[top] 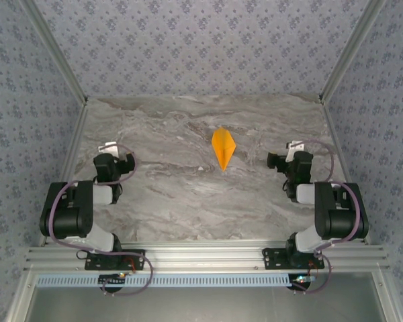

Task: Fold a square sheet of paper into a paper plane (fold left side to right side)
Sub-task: Reset both arms

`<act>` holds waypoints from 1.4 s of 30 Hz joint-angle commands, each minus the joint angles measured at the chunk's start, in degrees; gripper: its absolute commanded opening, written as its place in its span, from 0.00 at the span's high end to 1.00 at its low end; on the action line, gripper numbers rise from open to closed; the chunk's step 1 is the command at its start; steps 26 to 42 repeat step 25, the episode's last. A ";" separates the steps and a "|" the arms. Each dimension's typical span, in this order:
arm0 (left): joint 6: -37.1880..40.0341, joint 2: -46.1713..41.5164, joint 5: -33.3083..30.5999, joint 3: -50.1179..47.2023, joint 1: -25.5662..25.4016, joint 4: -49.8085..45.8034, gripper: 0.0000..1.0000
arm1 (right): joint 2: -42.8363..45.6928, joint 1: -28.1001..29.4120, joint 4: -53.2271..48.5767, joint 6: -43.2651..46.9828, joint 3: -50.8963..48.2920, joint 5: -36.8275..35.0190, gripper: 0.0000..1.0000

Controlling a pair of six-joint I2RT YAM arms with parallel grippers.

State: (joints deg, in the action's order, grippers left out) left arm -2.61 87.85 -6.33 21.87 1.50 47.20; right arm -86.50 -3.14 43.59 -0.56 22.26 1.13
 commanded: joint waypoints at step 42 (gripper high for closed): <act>0.94 -0.01 2.72 1.77 -0.76 -0.75 0.02 | -0.76 1.20 2.81 1.96 0.04 -1.49 0.00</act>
